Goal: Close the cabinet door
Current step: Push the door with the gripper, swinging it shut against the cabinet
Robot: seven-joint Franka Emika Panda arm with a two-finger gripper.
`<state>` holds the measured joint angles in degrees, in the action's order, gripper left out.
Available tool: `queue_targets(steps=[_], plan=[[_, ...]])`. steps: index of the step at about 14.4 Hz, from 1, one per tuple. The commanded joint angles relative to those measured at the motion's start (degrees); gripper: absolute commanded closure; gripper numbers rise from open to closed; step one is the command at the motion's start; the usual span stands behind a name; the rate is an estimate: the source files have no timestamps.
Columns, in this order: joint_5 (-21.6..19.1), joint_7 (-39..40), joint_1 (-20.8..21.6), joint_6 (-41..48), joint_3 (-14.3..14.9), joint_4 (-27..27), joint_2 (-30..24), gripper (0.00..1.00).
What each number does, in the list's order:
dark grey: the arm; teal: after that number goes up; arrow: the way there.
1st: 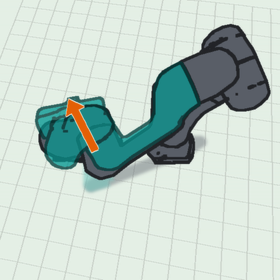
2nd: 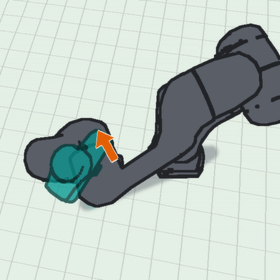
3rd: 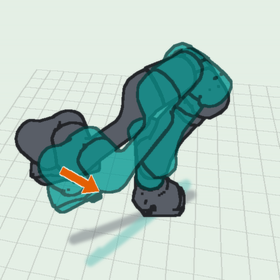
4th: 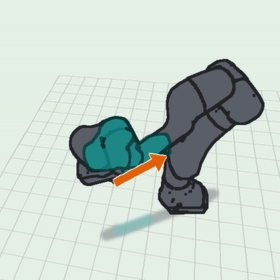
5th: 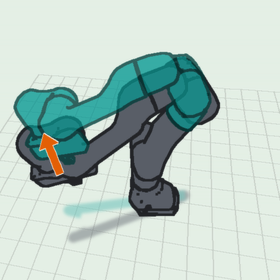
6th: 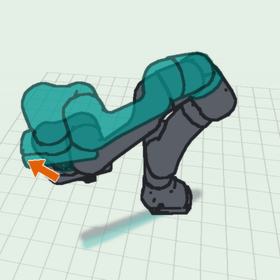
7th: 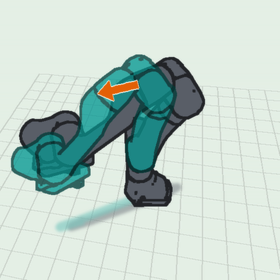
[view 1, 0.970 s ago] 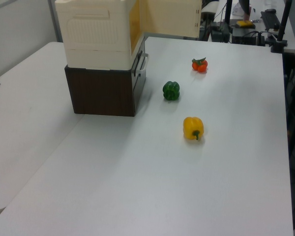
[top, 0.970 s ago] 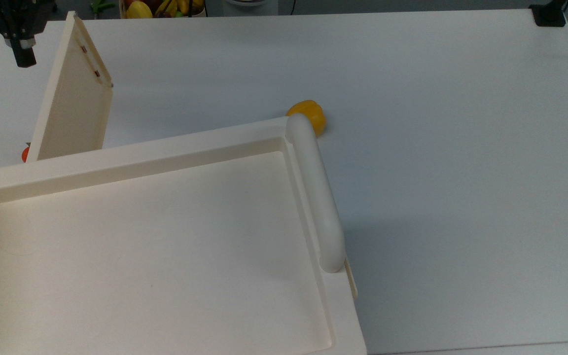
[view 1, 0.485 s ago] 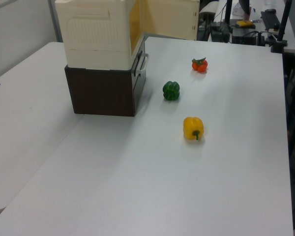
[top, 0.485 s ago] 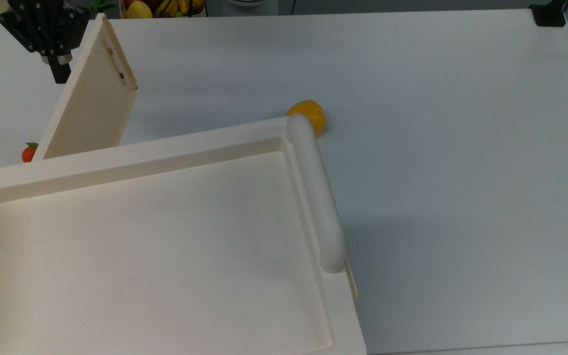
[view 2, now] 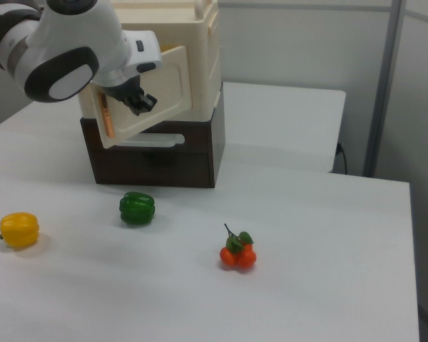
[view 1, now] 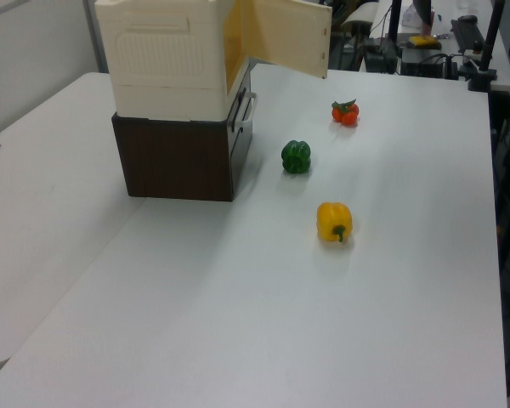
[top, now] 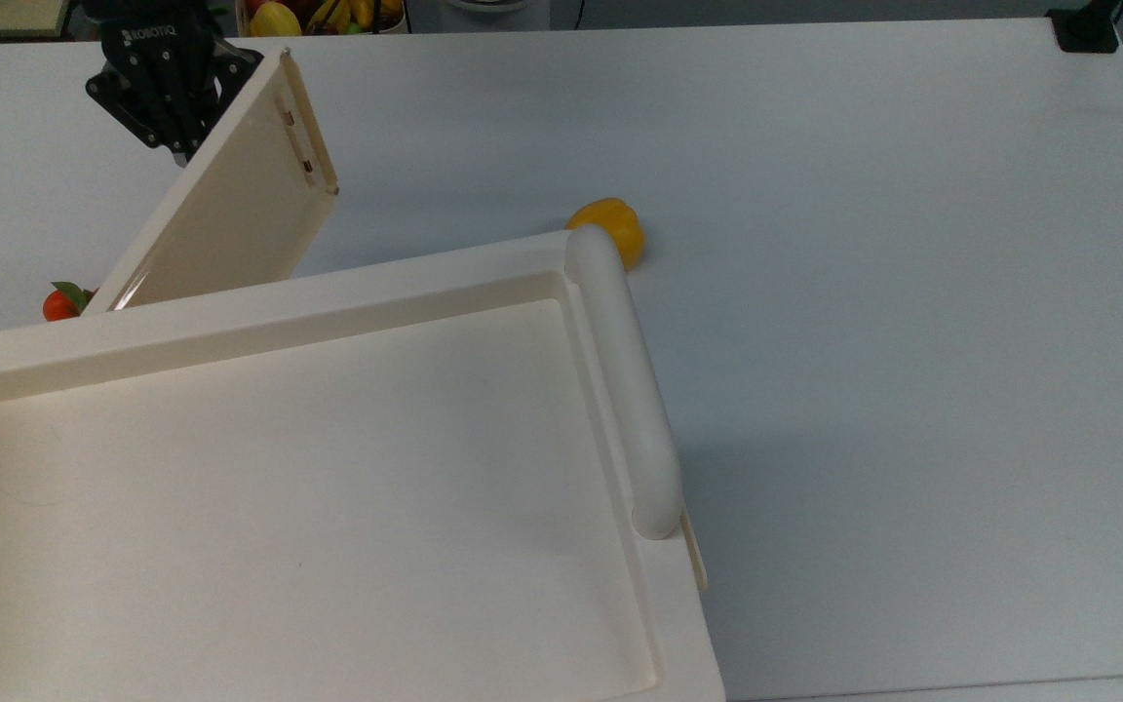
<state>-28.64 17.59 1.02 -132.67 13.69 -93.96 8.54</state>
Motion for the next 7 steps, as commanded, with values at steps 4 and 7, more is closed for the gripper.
queue_targets(steps=[4, 7], plan=[[-2.9, 0.5, 1.9, -12.2, -6.7, 0.5, 3.7, 1.00], [-3.6, -0.4, 2.1, -15.8, -9.0, 2.2, 5.9, 1.00]])
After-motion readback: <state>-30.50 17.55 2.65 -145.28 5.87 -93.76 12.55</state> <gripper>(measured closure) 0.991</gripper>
